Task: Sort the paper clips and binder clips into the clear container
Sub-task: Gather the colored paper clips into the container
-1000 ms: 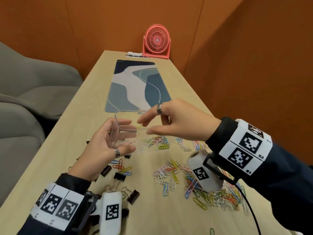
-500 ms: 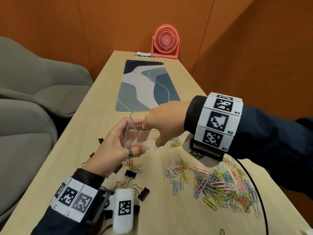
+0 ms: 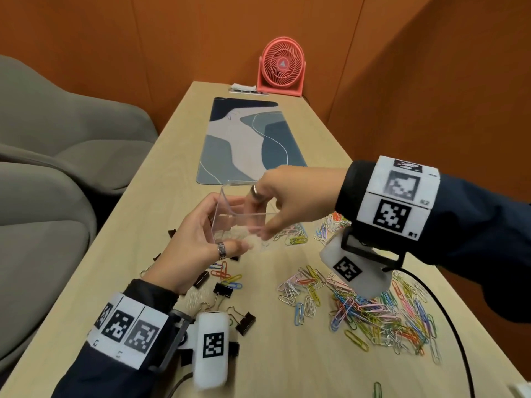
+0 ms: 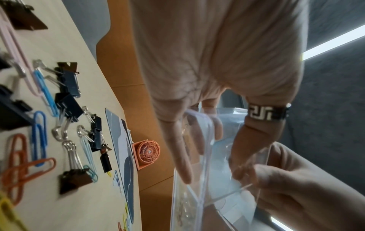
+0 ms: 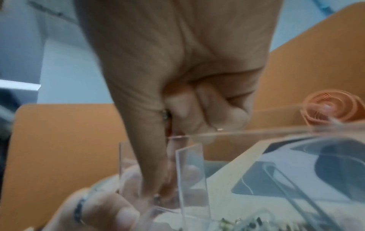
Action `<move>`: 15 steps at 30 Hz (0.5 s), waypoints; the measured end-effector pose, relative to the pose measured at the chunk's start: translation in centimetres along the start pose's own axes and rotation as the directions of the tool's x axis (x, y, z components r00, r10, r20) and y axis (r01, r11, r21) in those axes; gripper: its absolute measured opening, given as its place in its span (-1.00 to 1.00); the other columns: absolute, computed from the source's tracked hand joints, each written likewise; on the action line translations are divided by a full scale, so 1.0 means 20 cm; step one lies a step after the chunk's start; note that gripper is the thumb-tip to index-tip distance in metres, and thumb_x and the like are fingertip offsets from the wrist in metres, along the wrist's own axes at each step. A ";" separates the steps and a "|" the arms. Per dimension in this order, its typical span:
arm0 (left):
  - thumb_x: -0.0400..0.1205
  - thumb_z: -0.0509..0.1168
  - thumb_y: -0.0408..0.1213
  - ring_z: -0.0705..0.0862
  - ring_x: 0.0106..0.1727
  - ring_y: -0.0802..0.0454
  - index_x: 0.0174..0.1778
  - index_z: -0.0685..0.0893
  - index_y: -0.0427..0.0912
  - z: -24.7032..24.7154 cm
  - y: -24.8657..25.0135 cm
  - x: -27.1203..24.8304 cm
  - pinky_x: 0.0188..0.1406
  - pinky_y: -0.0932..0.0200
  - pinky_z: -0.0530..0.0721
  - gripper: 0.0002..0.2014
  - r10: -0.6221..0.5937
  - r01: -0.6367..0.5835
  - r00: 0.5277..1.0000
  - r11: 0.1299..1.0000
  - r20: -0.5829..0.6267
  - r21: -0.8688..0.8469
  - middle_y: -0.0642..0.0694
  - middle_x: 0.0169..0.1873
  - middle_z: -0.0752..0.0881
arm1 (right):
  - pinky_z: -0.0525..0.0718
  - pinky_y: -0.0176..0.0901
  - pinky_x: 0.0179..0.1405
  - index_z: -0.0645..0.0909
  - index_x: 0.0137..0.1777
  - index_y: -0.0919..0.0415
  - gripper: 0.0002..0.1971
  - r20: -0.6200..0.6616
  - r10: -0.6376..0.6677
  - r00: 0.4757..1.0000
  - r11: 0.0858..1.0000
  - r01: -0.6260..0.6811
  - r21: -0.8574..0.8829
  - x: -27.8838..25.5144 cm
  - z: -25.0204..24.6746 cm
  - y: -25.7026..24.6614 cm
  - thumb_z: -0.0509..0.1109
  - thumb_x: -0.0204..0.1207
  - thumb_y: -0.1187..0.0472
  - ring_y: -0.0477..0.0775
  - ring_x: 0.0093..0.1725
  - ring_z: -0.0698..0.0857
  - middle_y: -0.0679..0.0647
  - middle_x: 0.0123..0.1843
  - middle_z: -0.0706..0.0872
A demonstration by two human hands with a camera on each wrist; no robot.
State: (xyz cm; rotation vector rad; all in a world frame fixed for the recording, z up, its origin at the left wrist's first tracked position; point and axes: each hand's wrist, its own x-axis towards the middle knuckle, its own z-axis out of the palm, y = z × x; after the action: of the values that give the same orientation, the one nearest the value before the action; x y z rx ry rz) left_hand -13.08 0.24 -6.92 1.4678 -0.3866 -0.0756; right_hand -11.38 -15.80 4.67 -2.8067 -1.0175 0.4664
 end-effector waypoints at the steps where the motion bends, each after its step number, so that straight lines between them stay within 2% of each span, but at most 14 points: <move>1: 0.23 0.51 -0.52 0.72 0.17 -0.07 0.20 0.52 -0.34 -0.01 0.00 0.00 0.02 -0.16 0.74 -0.41 0.005 -0.006 1.000 1.000 -0.009 -0.008 -0.13 0.15 0.73 | 0.44 -0.50 -0.49 0.62 -0.17 0.00 -0.86 -0.047 -0.004 0.999 0.993 0.010 0.114 -0.01 -0.01 0.01 0.55 0.37 0.13 -0.26 -0.50 0.53 -0.16 -0.28 0.76; 2: 0.22 0.53 -0.50 0.72 0.19 -0.06 0.20 0.54 -0.27 -0.01 -0.01 0.00 0.03 -0.05 0.74 -0.40 0.008 -0.009 1.000 1.000 -0.017 -0.018 -0.13 0.13 0.74 | 0.43 -0.52 -0.53 0.63 -0.18 0.04 -0.86 -0.092 0.006 0.996 0.973 0.016 0.229 -0.03 -0.02 0.03 0.56 0.36 0.15 -0.24 -0.55 0.52 -0.07 -0.20 0.78; 3: 0.21 0.54 -0.50 0.72 0.19 -0.06 0.20 0.56 -0.23 -0.02 -0.01 0.00 0.02 0.02 0.74 -0.39 0.011 -0.011 1.000 0.999 -0.023 -0.032 -0.12 0.11 0.75 | 0.44 -0.49 -0.57 0.64 -0.20 0.08 -0.86 -0.140 0.022 0.990 0.943 0.026 0.331 -0.05 -0.02 0.04 0.57 0.36 0.16 -0.22 -0.61 0.51 -0.01 -0.22 0.78; 5: 0.21 0.50 -0.54 0.72 0.19 -0.05 0.18 0.57 -0.19 -0.02 -0.02 0.01 -0.03 0.11 0.73 -0.40 0.018 -0.020 0.999 0.998 -0.036 -0.058 -0.07 0.07 0.76 | 0.46 -0.44 -0.58 0.65 -0.24 0.12 -0.88 -0.242 0.075 0.968 0.862 0.059 0.504 -0.07 -0.01 0.07 0.57 0.35 0.20 -0.20 -0.62 0.51 0.00 -0.34 0.73; 7: 0.20 0.48 -0.56 0.73 0.17 -0.03 0.15 0.57 -0.15 -0.02 -0.02 0.01 -0.09 0.16 0.73 -0.41 0.026 -0.030 0.999 0.996 -0.042 -0.079 -0.04 0.05 0.78 | 0.47 -0.39 -0.58 0.66 -0.25 0.15 -0.89 -0.339 0.156 0.928 0.793 0.087 0.603 -0.09 0.01 0.12 0.56 0.34 0.22 -0.11 -0.59 0.53 -0.03 -0.42 0.70; 8: 0.19 0.50 -0.55 0.74 0.16 -0.03 0.14 0.58 -0.14 -0.02 -0.02 0.01 -0.09 0.15 0.74 -0.40 0.031 -0.034 0.999 0.996 -0.041 -0.086 -0.05 0.06 0.78 | 0.47 -0.39 -0.57 0.68 -0.23 0.19 -0.88 -0.377 0.196 0.905 0.805 0.071 0.588 -0.10 0.01 0.14 0.56 0.35 0.20 -0.12 -0.58 0.52 -0.08 -0.45 0.69; 10: 0.11 0.56 -0.45 0.74 0.16 -0.04 0.14 0.58 -0.13 -0.02 -0.02 0.01 -0.03 0.05 0.76 -0.35 0.035 -0.038 0.999 0.994 -0.032 -0.105 -0.07 0.07 0.77 | 0.40 -0.52 -0.55 0.73 -0.17 0.23 -0.83 -0.418 0.223 0.880 0.902 -0.024 0.430 -0.12 0.02 0.19 0.54 0.37 0.13 -0.20 -0.58 0.50 -0.17 -0.51 0.64; 13: 0.07 0.55 -0.32 0.74 0.17 -0.04 0.15 0.58 -0.14 -0.02 -0.01 0.01 0.04 -0.02 0.75 -0.33 0.034 -0.036 0.999 0.991 -0.019 -0.126 -0.06 0.08 0.77 | 0.41 -0.53 -0.43 0.77 -0.11 0.17 -0.82 -0.433 0.186 0.882 0.976 -0.113 0.189 -0.14 0.04 0.22 0.47 0.45 0.07 -0.33 -0.42 0.54 -0.21 -0.37 0.57; 15: 0.04 0.57 -0.30 0.74 0.17 -0.06 0.15 0.57 -0.16 -0.01 -0.01 0.01 0.03 0.00 0.76 -0.29 0.032 -0.034 0.999 0.990 -0.012 -0.135 -0.08 0.08 0.76 | 0.36 -0.45 -0.39 0.76 -0.20 0.06 -0.89 -0.431 0.154 0.889 0.985 -0.105 0.136 -0.14 0.06 0.23 0.44 0.48 0.09 -0.21 -0.32 0.51 -0.09 -0.24 0.59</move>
State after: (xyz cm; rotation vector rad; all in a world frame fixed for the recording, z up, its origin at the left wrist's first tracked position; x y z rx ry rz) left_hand -12.81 0.42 -7.10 1.3273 -0.3902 -0.0666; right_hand -11.01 -21.07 3.21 -2.7035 -0.6865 -0.1064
